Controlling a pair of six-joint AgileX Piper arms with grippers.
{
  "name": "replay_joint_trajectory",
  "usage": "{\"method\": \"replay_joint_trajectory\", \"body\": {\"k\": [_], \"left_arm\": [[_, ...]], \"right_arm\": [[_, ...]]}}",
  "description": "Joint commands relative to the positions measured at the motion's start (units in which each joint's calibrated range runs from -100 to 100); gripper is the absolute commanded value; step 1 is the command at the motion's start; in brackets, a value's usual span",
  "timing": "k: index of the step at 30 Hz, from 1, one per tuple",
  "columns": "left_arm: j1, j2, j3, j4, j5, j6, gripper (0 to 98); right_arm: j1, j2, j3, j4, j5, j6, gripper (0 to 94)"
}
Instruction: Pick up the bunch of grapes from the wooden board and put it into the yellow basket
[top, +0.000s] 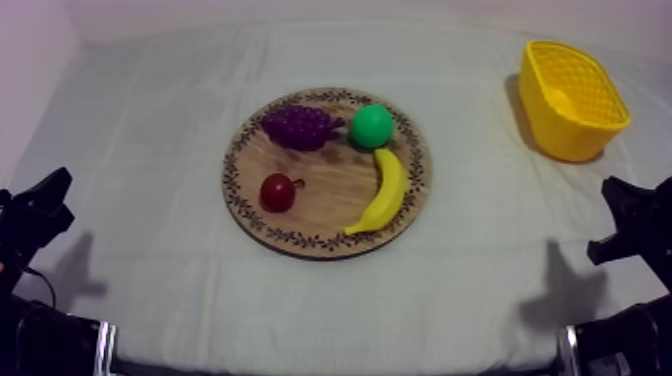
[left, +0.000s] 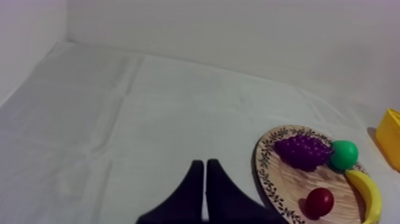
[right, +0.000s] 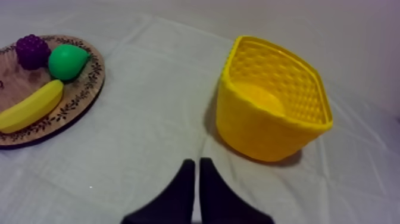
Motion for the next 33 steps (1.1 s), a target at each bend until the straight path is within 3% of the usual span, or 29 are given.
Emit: {"method": "replay_joint_trajectory", "body": {"k": [1,33], "left_arm": [[0.00,0.00,-0.03,0.02,0.01,-0.01,0.1],[0.00,0.00,-0.03,0.02,0.01,-0.01,0.1]], "right_arm": [[-0.01,-0.03,0.01,-0.01,-0.04,-0.01,0.5],[-0.08,-0.03,0.01,0.04,1.31,-1.03,0.5]]}}
